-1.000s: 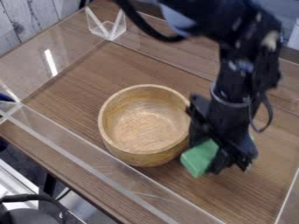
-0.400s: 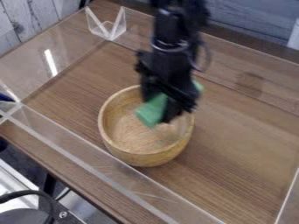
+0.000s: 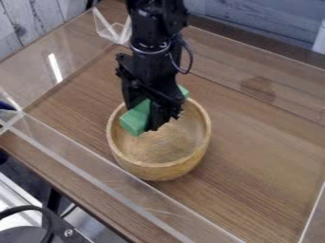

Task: Put the green block in the brown bowl

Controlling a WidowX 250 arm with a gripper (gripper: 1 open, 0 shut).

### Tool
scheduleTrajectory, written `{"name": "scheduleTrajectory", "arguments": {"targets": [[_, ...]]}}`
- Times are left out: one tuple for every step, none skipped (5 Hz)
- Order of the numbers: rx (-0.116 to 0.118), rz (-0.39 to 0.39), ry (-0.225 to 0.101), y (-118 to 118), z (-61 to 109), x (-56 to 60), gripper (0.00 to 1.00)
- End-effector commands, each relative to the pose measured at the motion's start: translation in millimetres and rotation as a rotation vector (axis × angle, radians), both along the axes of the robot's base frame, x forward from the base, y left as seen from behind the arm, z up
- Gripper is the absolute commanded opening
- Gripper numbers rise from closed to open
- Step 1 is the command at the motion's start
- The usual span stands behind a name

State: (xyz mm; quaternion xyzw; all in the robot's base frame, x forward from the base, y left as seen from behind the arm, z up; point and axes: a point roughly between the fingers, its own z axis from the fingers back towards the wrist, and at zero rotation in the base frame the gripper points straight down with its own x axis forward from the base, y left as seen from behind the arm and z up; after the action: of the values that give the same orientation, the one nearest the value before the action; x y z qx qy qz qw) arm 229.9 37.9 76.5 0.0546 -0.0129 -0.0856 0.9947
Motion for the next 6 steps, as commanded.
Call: {"name": "scheduleTrajectory", "arguments": {"targets": [[0.019, -0.005, -0.057, -0.8, 13.8, 6.1, 0.00], [0.032, 0.020, -0.045, -8.0, 8.3, 5.1, 0.00], [0.043, 0.052, -0.036, -16.6, 4.1, 4.8, 0.00], [0.053, 0.081, -0.024, -27.5, -1.1, 4.6, 0.00], [0.023, 0.073, 0.006, -42.8, -10.8, 1.3, 0.00], [-0.009, 0.075, 0.028, -47.4, -16.6, -1.1, 0.00]]}}
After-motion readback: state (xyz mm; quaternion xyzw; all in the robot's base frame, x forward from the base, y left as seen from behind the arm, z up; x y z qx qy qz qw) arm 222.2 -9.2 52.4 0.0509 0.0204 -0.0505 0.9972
